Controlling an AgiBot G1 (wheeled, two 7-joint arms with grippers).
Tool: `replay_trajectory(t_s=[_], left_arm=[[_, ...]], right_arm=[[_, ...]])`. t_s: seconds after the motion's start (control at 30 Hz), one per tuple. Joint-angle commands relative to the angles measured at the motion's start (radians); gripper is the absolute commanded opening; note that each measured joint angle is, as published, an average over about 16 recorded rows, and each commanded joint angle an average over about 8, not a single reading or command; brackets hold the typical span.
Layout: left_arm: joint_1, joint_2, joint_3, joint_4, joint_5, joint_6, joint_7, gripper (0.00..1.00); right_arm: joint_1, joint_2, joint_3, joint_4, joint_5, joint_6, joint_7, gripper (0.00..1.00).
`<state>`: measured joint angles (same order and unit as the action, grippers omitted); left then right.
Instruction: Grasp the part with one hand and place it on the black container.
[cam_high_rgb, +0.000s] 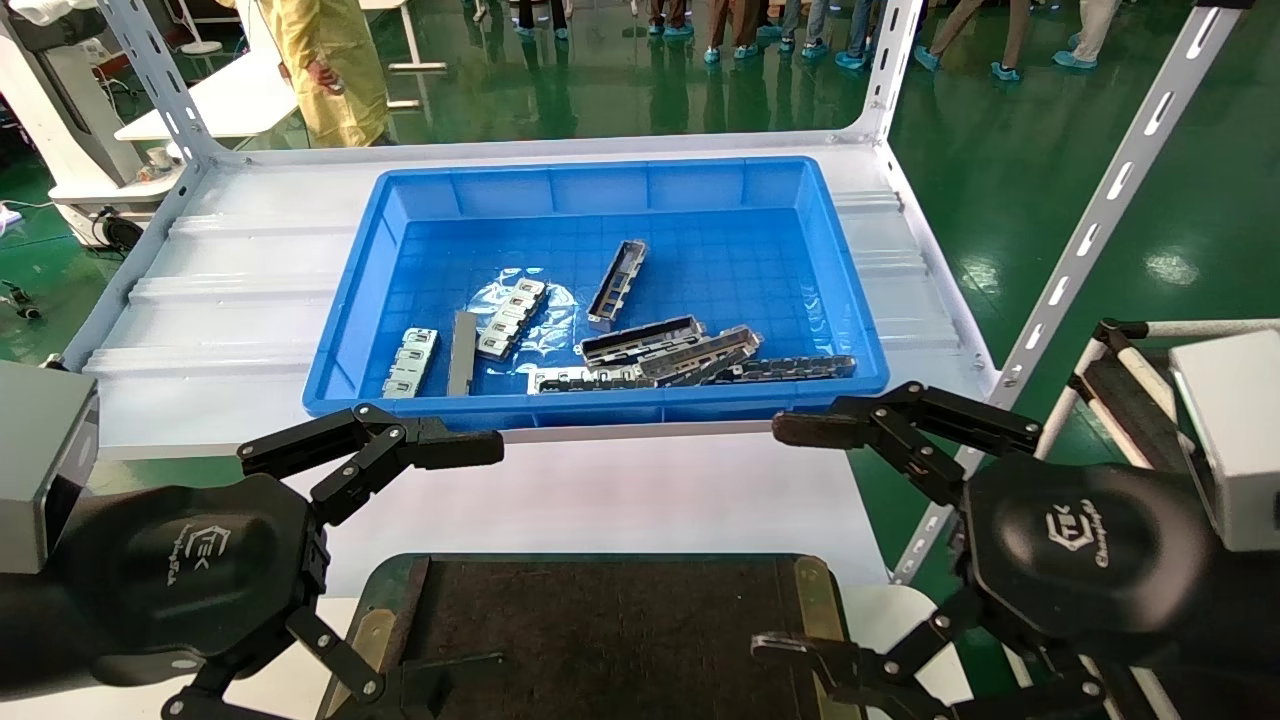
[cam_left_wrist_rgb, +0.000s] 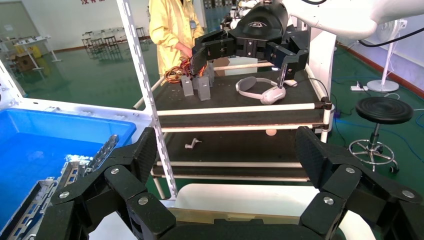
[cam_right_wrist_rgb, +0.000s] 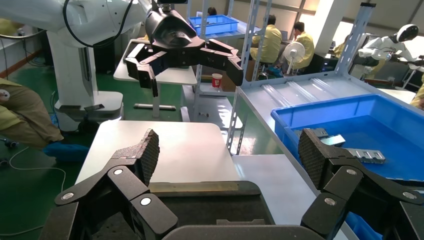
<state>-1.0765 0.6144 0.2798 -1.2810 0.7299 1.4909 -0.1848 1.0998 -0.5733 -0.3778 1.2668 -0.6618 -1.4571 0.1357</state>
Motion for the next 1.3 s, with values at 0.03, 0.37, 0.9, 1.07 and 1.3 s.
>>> replay_trajectory(t_s=[0.03, 0.37, 0.9, 1.07, 1.3], left_arm=[[0.0, -0.001, 0.0, 0.0, 0.0, 0.001, 0.0, 1.0], [-0.009, 0.016, 0.001, 0.001, 0.02, -0.038, 0.006, 1.0], [-0.097, 0.129, 0.07, 0.028, 0.23, -0.273, -0.032, 1.0], [-0.126, 0.193, 0.102, 0.055, 0.316, -0.38, -0.05, 1.0], [-0.18, 0.3, 0.16, 0.145, 0.446, -0.528, -0.091, 1.0]], right_arm=[[0.0, 0.0, 0.0, 0.0, 0.0, 0.0, 0.0, 1.0], [0.0, 0.0, 0.0, 0.0, 0.0, 0.0, 0.0, 1.0], [0.0, 0.0, 0.0, 0.0, 0.0, 0.0, 0.0, 1.0], [0.0, 0.0, 0.0, 0.0, 0.0, 0.0, 0.0, 1.0], [0.0, 0.0, 0.0, 0.0, 0.0, 0.0, 0.0, 1.0]])
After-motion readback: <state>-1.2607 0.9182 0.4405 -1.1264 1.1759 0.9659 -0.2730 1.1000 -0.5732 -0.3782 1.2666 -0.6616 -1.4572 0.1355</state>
